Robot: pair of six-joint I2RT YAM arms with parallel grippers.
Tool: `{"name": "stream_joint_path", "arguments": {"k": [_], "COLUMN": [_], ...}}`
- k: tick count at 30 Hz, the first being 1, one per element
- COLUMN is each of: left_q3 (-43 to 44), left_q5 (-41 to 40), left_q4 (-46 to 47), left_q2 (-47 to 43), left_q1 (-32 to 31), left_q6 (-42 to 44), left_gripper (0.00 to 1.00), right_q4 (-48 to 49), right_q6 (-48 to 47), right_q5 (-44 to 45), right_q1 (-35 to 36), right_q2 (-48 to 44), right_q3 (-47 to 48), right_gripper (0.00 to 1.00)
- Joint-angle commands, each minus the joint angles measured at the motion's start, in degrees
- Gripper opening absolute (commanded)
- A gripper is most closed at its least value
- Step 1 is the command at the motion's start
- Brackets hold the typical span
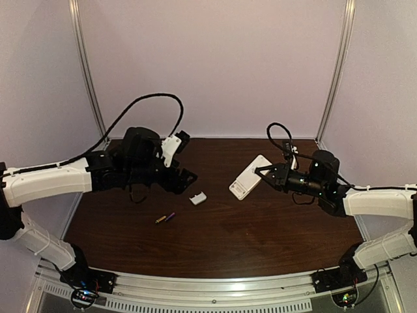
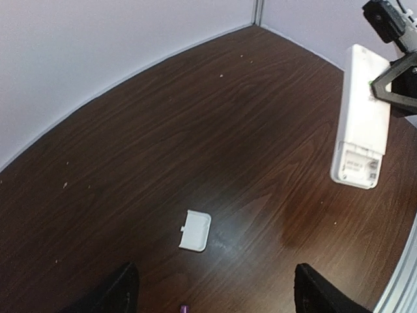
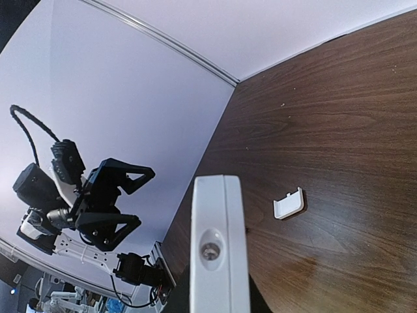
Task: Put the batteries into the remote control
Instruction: Pass from the left arm to the right, then pick up the battery from the center of the board.
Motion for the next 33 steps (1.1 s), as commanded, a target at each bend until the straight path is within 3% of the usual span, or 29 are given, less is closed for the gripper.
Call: {"name": "stream_joint_path", "arguments": {"k": [1,10,24,33], "left_q3": [-3.5,-2.4,-3.8,-5.2], "left_q5": [3.6,0.0,1.3,2.2], "left_q4": [-14.5,-25.5,-26.7,-25.7], "left_q2": [-3.5,0.5,9.1,11.7], "left_q1": [4.1,7.6,8.0,9.4], "left_q6": [-1.3,1.7,8.4,14.7], "left_gripper": [0.82,0.67,0.50,0.45], "right_q4": [-0.7,-2.8,-4.7,-2.2], "right_q6": [-2.0,-3.5,-4.7,-3.1], "right_q5": [-3.5,-7.6,-9.7,-12.0], "right_q1": [-0.8,-1.0,-1.1,-1.1], "right_q2": [-1.5,-1.9,-1.4,0.6], "right_q3": [-1.3,-0.5,-0.6,-1.3], "right_gripper": [0.00,0.00,0.00,0.00]}}
